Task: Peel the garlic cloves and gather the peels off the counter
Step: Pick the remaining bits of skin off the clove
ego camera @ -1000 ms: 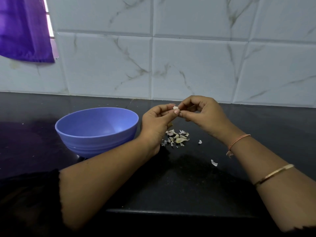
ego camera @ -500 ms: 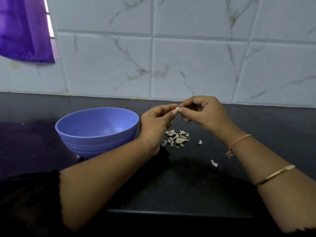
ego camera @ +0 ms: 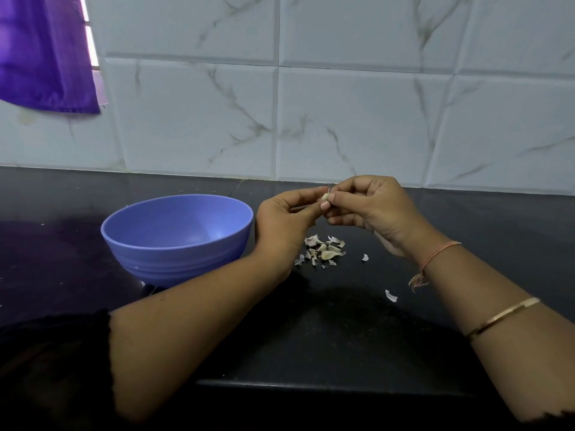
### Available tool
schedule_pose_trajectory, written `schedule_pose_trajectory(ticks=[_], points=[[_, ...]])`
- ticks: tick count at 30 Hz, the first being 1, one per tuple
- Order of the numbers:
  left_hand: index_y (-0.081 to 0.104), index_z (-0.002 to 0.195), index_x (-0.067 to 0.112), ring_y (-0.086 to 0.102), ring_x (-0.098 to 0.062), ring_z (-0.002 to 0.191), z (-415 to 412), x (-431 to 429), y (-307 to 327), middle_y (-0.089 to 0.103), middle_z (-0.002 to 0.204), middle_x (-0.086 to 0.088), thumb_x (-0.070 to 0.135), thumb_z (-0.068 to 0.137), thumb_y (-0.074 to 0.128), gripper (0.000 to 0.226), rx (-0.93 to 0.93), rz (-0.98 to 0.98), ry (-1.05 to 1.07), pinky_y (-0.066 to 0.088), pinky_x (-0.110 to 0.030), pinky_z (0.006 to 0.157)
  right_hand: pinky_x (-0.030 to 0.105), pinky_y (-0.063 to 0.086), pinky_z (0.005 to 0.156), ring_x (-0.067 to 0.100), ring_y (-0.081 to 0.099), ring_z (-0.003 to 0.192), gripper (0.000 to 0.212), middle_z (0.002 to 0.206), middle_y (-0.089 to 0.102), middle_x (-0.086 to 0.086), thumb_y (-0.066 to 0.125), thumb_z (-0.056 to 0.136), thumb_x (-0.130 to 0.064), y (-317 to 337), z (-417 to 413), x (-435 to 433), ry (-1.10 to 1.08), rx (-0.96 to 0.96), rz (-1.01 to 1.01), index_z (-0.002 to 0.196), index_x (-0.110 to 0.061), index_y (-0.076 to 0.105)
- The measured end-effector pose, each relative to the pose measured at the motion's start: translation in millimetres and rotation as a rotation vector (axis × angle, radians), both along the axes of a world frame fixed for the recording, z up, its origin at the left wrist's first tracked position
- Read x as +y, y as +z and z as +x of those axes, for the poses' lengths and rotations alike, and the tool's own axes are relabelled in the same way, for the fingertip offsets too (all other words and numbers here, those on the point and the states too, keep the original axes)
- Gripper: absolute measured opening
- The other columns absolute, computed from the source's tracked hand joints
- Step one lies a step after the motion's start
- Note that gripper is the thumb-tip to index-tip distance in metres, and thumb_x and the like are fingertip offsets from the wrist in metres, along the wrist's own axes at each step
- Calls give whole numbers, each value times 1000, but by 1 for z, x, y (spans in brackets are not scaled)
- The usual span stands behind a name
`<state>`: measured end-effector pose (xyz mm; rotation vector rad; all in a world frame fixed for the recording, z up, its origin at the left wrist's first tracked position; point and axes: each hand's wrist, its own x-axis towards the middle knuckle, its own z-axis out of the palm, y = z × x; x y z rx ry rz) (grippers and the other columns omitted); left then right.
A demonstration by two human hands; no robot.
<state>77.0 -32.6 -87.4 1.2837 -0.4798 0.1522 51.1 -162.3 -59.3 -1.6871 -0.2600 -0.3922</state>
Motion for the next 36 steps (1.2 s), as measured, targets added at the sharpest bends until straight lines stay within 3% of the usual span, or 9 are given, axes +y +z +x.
schedule_pose_trajectory(ticks=[9, 17, 25, 33, 36], points=[[72, 94, 8, 66, 3, 76, 2, 0, 0, 70, 79, 9, 3, 76, 71, 19, -112, 85, 121, 51, -11, 75, 22, 54, 58, 14, 60, 57, 5, 71, 62, 14, 61, 82, 1, 1, -1, 2, 19, 52, 32, 76, 2, 62], [72, 90, 13, 67, -1, 76, 3, 0, -1, 71, 78, 4, 3, 76, 70, 16, -27, 39, 53, 53, -16, 75, 20, 52, 56, 13, 59, 57, 7, 69, 62, 14, 61, 82, 3, 2, -1, 2, -3, 39, 33, 75, 4, 63], [70, 100, 5, 66, -12, 85, 1, -1, 0, 72, 92, -9, 5, 79, 69, 22, 23, -6, -19, 54, -17, 74, 18, 48, 54, 11, 53, 58, 10, 71, 59, 13, 59, 83, 1, 3, -1, 2, -20, 47, -3, 74, -2, 61], [65, 93, 11, 66, -3, 65, 1, 0, 1, 69, 72, 3, 6, 85, 62, 10, 185, -132, -110, 54, -16, 62, 17, 42, 47, 10, 46, 51, 21, 57, 53, 3, 52, 85, -6, 2, 2, 2, -215, 31, -180, 64, -7, 56], [61, 94, 13, 68, -4, 66, 1, 0, 1, 71, 68, 3, 6, 84, 63, 13, 189, -144, -127, 55, -17, 62, 16, 43, 46, 9, 46, 49, 22, 56, 52, 3, 64, 83, -13, -1, 4, -3, -281, -11, -280, 65, -7, 54]])
